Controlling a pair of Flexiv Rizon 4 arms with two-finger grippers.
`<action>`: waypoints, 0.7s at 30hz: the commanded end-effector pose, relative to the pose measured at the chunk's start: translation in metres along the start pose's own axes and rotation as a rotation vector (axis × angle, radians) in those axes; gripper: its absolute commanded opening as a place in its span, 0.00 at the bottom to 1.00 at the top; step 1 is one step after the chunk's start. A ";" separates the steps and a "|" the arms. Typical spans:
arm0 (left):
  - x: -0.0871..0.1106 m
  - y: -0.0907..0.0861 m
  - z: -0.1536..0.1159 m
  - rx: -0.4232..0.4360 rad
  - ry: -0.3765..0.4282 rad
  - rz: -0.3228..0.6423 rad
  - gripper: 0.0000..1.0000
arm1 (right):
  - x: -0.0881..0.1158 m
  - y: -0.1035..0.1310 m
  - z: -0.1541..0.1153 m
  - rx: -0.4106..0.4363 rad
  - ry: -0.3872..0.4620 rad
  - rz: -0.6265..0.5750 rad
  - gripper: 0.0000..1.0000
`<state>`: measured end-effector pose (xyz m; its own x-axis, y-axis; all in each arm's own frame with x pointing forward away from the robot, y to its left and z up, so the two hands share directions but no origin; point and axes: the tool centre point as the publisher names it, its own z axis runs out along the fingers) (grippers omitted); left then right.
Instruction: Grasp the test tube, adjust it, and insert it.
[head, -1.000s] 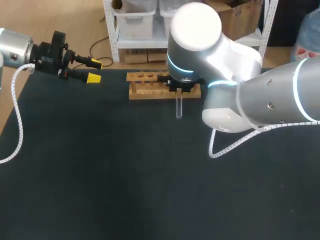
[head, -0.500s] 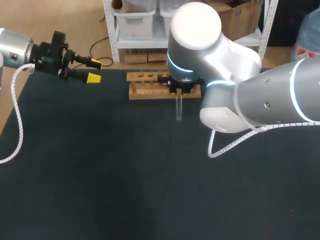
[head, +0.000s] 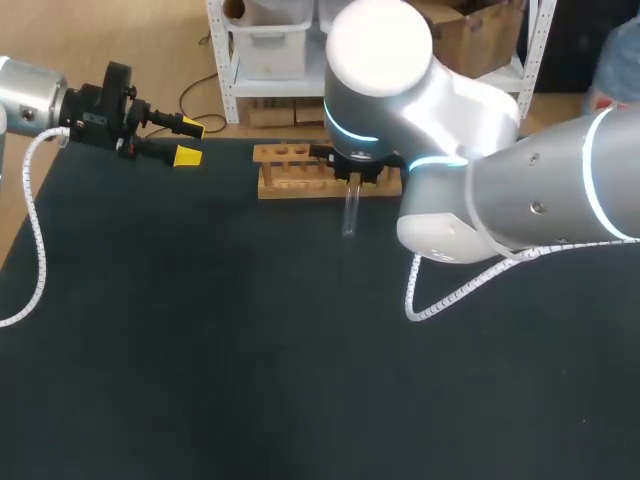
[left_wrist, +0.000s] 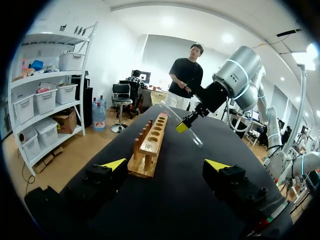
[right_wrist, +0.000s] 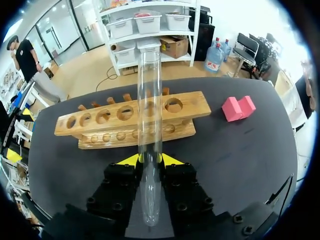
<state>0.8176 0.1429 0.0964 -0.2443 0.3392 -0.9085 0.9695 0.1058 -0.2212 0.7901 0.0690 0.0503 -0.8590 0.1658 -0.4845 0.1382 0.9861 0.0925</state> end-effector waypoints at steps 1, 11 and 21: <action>0.001 0.000 0.000 0.000 -0.002 0.002 1.00 | 0.008 -0.006 -0.026 -0.003 -0.043 0.001 0.00; 0.001 0.000 0.000 0.000 -0.002 0.002 1.00 | 0.010 -0.010 -0.061 0.002 -0.063 -0.053 0.00; 0.001 0.000 0.000 0.000 -0.002 0.002 1.00 | 0.014 -0.010 -0.088 -0.025 -0.091 -0.047 0.00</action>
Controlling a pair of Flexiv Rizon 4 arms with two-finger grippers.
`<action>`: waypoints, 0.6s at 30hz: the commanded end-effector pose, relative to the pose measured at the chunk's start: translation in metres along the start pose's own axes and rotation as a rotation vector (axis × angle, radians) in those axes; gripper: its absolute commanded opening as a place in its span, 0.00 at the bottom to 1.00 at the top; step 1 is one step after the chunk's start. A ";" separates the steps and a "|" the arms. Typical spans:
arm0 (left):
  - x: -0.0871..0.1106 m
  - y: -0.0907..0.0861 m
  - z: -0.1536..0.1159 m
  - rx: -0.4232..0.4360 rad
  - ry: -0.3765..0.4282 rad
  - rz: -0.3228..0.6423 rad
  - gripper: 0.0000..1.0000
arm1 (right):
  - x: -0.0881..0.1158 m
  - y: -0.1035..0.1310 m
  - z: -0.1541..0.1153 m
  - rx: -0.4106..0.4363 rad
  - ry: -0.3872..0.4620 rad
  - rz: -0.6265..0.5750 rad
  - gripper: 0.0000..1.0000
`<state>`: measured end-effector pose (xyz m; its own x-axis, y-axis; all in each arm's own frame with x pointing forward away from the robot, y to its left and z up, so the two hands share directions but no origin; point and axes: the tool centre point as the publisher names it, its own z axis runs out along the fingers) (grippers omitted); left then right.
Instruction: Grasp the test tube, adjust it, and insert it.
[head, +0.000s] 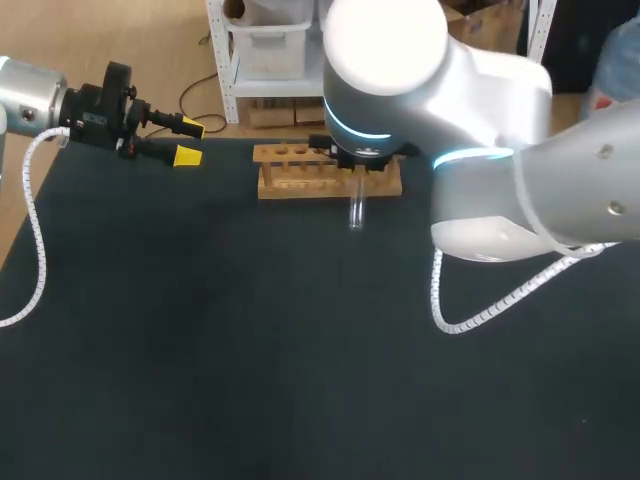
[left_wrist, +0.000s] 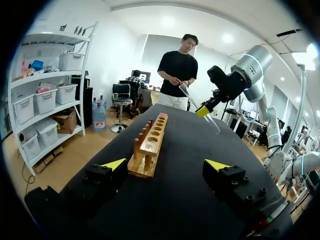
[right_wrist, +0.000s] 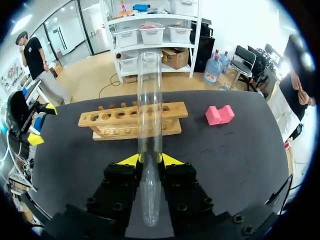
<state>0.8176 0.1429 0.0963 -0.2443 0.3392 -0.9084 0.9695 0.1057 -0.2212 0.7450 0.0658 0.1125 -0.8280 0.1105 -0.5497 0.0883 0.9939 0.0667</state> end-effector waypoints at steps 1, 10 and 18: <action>0.001 0.000 0.000 0.000 -0.002 0.002 1.00 | 0.006 -0.006 -0.014 -0.021 -0.020 0.007 0.00; 0.001 0.000 0.000 0.000 -0.002 0.002 1.00 | 0.009 -0.012 -0.024 -0.010 -0.017 -0.022 0.00; 0.001 0.000 0.000 0.000 -0.002 0.002 1.00 | 0.009 -0.013 -0.028 0.001 -0.019 -0.032 0.00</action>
